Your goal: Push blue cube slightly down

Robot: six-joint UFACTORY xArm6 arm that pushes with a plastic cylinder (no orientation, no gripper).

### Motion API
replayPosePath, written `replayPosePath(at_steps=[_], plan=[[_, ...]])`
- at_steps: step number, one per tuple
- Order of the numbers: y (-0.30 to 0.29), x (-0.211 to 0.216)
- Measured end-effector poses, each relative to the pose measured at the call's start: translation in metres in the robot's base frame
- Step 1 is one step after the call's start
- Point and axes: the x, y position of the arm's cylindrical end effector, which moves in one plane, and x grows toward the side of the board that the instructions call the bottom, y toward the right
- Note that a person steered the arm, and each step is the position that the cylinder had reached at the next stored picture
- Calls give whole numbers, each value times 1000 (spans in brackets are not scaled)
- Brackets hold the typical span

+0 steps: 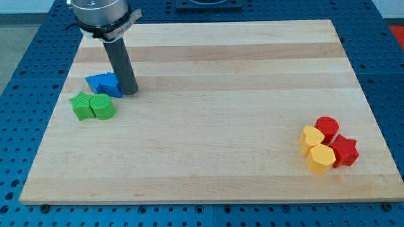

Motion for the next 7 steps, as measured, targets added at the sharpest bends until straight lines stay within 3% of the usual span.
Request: replayPosePath(at_steps=[3,6,7], plan=[[6,-6],[29,-64],[24,-63]])
